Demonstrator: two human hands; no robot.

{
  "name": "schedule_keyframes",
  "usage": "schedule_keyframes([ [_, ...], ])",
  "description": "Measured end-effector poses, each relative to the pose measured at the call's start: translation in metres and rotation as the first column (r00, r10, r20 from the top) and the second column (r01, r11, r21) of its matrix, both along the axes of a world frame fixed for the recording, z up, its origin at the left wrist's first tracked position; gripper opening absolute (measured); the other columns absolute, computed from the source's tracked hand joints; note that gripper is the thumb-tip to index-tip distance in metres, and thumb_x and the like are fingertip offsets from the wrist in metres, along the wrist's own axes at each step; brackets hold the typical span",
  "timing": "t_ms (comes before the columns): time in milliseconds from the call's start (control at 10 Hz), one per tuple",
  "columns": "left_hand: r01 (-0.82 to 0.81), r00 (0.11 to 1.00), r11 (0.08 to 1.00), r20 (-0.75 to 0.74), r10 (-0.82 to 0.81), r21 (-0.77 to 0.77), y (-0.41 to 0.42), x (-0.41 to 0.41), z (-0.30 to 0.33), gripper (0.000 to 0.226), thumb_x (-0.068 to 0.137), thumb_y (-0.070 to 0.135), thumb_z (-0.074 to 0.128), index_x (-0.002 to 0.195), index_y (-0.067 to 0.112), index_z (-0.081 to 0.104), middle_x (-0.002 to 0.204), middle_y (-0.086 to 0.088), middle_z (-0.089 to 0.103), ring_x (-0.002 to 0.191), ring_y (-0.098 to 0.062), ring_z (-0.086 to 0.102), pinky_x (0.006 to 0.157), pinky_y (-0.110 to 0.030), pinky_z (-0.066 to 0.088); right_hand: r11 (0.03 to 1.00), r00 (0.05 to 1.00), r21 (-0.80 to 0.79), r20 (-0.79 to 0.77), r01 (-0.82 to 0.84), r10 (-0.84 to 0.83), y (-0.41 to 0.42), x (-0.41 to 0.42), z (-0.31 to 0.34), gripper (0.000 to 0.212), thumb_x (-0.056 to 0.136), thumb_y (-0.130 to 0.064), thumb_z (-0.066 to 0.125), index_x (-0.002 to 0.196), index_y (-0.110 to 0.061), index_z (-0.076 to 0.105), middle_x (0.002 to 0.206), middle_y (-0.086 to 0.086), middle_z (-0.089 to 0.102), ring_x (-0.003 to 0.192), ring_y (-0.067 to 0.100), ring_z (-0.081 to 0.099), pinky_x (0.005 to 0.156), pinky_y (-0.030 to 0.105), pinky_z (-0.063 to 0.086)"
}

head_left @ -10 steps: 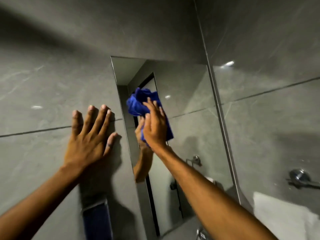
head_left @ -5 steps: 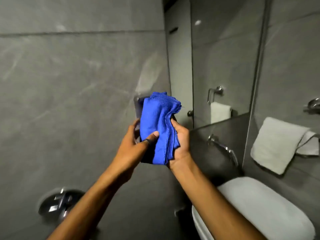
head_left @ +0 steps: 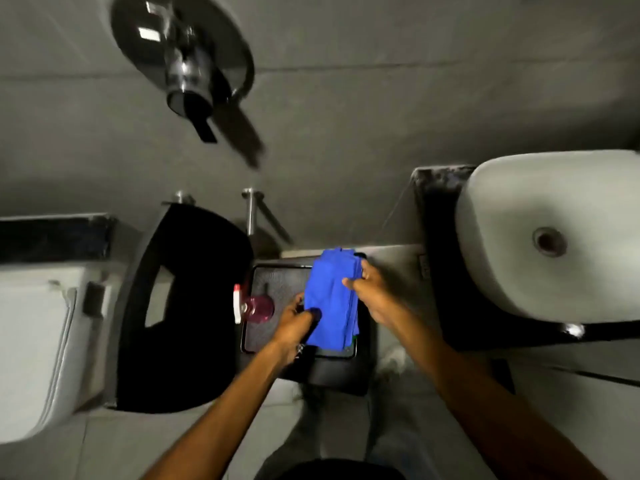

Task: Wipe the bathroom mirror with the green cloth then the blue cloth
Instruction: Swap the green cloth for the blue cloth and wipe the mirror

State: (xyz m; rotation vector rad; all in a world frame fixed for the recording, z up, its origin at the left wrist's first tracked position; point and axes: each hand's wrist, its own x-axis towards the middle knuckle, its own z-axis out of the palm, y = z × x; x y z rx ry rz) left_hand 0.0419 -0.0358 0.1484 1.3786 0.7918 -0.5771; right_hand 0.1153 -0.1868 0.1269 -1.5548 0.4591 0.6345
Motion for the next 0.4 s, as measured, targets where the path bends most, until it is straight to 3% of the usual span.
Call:
schedule_keyframes([
  [100, -0.074, 0.988, 0.996, -0.133, 0.079, 0.046, 0.008, -0.031, -0.067, 0.037, 0.092, -0.014, 0.05, 0.116, 0.01, 0.064, 0.104, -0.012, 0.071, 0.088, -0.025, 0.064, 0.068, -0.026, 0.056, 0.992, 0.992, -0.119, -0.12, -0.047, 0.033, 0.024, -0.023, -0.072, 0.045, 0.087, 0.016, 0.049, 0.126, -0.003, 0.06, 0.112, 0.011, 0.067, 0.102, 0.021, 0.062, 0.082, 0.025, 0.054],
  [200, -0.097, 0.98, 0.99, -0.161, 0.112, 0.099, 0.022, -0.046, -0.121, 0.046, 0.091, -0.014, 0.052, 0.132, 0.003, 0.061, 0.106, -0.01, 0.071, 0.08, -0.017, 0.064, 0.059, -0.016, 0.056, 0.985, 0.985, -0.162, -0.17, -0.057, 0.029, 0.051, -0.032, -0.123, 0.045, 0.087, 0.013, 0.052, 0.129, -0.003, 0.059, 0.122, 0.016, 0.067, 0.106, 0.022, 0.061, 0.099, 0.038, 0.052],
  [300, -0.084, 0.986, 0.991, -0.136, 0.098, 0.101, 0.039, -0.043, -0.153, 0.052, 0.097, -0.011, 0.052, 0.147, 0.004, 0.05, 0.132, -0.018, 0.066, 0.103, -0.022, 0.063, 0.08, -0.021, 0.059, 0.988, 0.98, -0.119, -0.183, -0.096, 0.073, 0.069, -0.027, -0.144, 0.048, 0.094, 0.002, 0.056, 0.141, -0.005, 0.049, 0.135, 0.022, 0.062, 0.114, 0.025, 0.062, 0.106, 0.039, 0.049],
  [400, 0.131, 0.985, 0.959, -0.139, -0.098, 0.251, 0.052, -0.029, -0.152, 0.061, 0.103, 0.007, 0.055, 0.159, 0.004, 0.031, 0.16, -0.022, 0.044, 0.141, -0.032, 0.049, 0.12, -0.041, 0.04, 0.984, 0.97, -0.124, -0.221, -0.129, 0.099, 0.071, -0.02, -0.139, 0.057, 0.101, -0.01, 0.051, 0.155, -0.01, 0.03, 0.152, 0.019, 0.047, 0.137, 0.026, 0.051, 0.11, 0.028, 0.039],
])
